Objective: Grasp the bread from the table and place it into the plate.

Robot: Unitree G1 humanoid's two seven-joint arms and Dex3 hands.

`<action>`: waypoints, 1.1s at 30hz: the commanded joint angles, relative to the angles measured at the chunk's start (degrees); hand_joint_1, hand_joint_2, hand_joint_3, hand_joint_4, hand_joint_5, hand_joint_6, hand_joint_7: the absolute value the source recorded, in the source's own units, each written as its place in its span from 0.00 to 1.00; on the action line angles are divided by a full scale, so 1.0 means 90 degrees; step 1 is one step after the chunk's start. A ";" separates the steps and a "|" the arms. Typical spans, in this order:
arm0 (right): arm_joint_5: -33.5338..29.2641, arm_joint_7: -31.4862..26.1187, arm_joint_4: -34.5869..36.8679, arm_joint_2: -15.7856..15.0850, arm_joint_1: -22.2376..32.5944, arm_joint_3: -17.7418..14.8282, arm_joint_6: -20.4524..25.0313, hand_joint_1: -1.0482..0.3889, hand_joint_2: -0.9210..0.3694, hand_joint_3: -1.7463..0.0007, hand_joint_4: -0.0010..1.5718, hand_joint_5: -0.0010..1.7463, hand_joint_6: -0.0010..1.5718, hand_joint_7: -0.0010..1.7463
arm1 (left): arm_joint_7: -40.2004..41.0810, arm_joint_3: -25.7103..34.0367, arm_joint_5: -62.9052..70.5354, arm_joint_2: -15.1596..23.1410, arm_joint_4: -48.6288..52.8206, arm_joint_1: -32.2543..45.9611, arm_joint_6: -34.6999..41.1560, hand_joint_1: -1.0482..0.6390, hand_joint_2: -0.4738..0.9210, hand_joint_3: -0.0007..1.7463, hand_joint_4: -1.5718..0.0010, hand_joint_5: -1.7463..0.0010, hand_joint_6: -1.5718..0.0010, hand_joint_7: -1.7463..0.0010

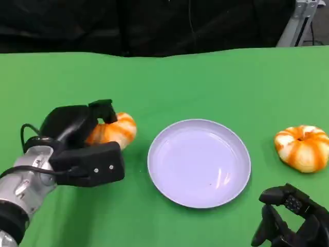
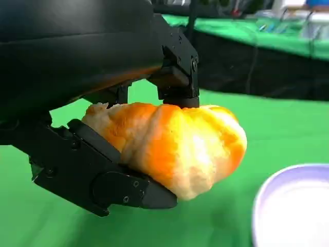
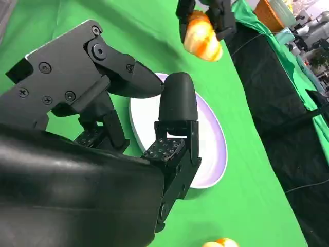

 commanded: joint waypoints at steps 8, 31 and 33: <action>0.0081 0.0023 -0.0018 -0.0065 0.0010 -0.0063 -0.0008 0.61 0.30 0.38 0.59 0.89 0.55 0.76 | -0.0425 0.0122 -0.0074 -0.0139 -0.2058 0.0290 -0.0013 0.54 0.79 0.52 0.49 0.00 0.48 0.17; -0.0040 -0.0089 -0.0054 0.0080 0.0079 0.0166 -0.0173 0.62 0.29 0.39 0.60 0.89 0.55 0.75 | -0.0146 -0.0702 0.0658 -0.1194 -0.1694 0.0247 -0.0177 0.56 0.87 0.36 0.48 0.00 0.50 0.13; -0.0040 -0.0104 -0.0050 0.0075 0.0068 0.0175 -0.0174 0.62 0.30 0.39 0.60 0.88 0.56 0.75 | -0.0107 -0.0733 0.0683 -0.1228 -0.1550 0.0226 -0.0157 0.57 0.88 0.35 0.48 0.00 0.52 0.10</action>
